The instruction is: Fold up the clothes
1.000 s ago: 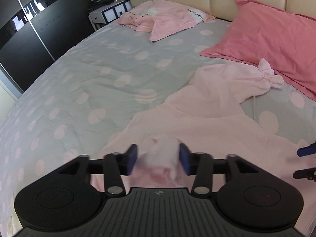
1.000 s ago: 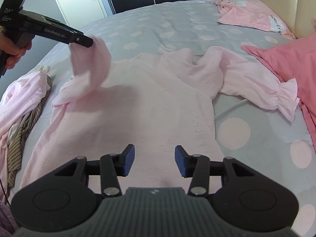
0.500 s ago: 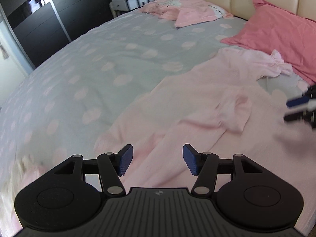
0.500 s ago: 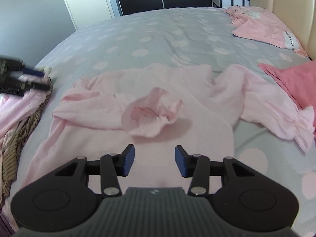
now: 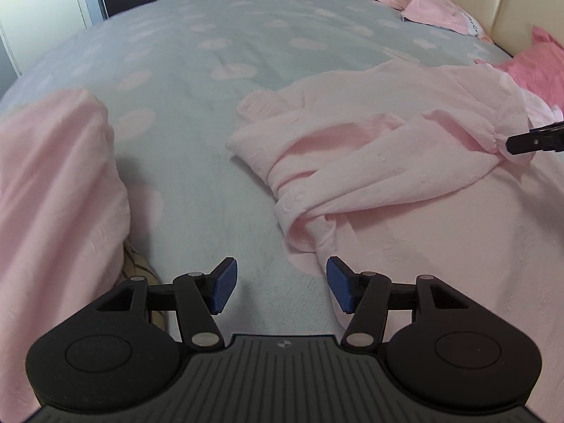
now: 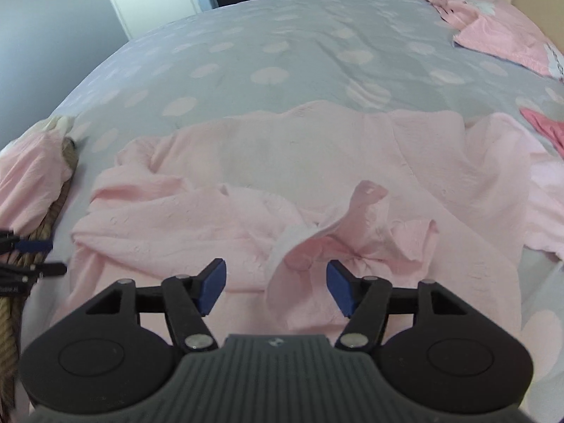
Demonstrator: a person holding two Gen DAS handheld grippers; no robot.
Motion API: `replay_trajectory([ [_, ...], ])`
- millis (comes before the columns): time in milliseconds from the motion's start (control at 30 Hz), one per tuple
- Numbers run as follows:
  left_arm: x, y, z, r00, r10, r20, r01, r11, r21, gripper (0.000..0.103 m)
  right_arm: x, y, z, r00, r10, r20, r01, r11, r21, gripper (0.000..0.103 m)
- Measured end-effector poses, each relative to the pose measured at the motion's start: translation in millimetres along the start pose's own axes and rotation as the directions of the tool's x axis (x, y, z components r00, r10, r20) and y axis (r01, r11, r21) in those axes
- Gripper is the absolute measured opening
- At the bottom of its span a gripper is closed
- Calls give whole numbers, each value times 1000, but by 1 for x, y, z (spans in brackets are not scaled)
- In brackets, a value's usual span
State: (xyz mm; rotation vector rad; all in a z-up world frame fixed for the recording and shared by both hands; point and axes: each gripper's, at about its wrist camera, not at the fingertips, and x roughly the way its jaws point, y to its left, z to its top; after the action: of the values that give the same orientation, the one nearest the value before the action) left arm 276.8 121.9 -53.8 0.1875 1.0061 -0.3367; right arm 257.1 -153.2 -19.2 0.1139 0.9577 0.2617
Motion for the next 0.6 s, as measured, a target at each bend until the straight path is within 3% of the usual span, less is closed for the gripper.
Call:
replay_trajectory([
  [67,6,5,-2,1000,-15,12,15,1000,-6,54,10,-6,4,1000,0,-17,1,999,44,41],
  [100,9,7,-2,999,-34,16,34,999,-15,53,13,-9,6,1000,-5,-28,7,998,67,21],
  [133,13,10,-2,998,-56,16,56,998,-29,52,14,-12,7,999,-9,-33,11,996,85,14],
  [200,20,14,-1,995,-97,9,98,993,-67,50,13,-14,11,1000,4,-26,-1,994,109,11],
  [233,23,15,-1,994,-110,14,110,991,-81,50,11,-14,13,1000,14,-18,-12,993,118,3],
  [367,35,18,5,989,-142,35,146,979,-146,47,-9,-16,23,997,1,80,-10,993,120,2],
  [433,40,19,8,988,-150,42,155,972,-177,27,-20,-19,29,990,-29,136,12,992,125,2],
  [500,39,19,13,989,-144,22,146,971,-191,0,-30,-24,33,980,-72,187,47,990,134,2],
  [600,27,19,19,992,-125,26,127,975,-181,0,-42,-34,38,958,-140,250,102,982,158,1],
])
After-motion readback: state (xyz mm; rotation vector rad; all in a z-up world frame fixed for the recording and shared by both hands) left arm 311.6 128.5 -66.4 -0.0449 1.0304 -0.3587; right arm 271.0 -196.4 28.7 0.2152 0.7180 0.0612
